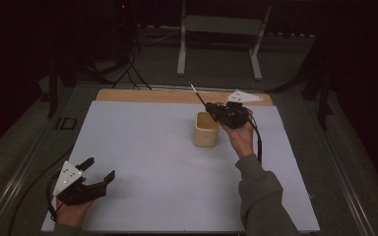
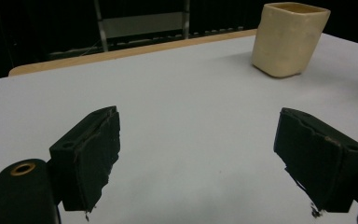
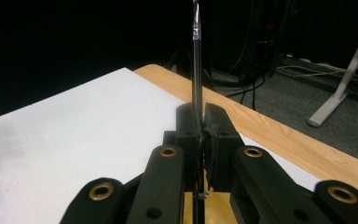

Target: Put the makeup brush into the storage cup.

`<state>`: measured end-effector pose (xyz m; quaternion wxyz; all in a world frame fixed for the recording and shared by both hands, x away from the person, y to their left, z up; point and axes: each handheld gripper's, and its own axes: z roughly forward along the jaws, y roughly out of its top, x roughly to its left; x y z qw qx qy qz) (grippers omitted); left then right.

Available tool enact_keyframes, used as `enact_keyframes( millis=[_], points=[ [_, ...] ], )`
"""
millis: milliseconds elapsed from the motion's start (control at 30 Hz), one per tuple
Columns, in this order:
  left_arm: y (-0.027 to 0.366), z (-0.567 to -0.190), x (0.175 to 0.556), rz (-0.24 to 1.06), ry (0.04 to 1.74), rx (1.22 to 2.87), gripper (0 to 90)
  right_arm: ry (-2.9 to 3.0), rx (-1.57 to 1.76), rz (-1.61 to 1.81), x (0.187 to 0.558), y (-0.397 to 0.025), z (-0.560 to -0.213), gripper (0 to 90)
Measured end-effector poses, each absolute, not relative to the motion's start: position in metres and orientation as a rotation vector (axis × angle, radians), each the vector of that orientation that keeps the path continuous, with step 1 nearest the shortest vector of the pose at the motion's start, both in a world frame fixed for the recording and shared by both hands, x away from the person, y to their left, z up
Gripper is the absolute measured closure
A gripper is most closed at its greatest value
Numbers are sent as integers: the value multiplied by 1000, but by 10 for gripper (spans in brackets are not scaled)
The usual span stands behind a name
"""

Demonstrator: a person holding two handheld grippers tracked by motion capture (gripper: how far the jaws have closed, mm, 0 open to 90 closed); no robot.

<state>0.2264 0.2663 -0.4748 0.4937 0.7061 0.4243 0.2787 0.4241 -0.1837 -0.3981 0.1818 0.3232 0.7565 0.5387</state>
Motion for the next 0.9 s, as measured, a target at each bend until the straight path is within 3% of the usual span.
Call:
enact_keyframes(
  millis=[900],
  points=[
    [266, -475, 226, 674, 1029, 1713, 155, 2144, 922, 1496, 431, -177, -402, 854]
  ],
)
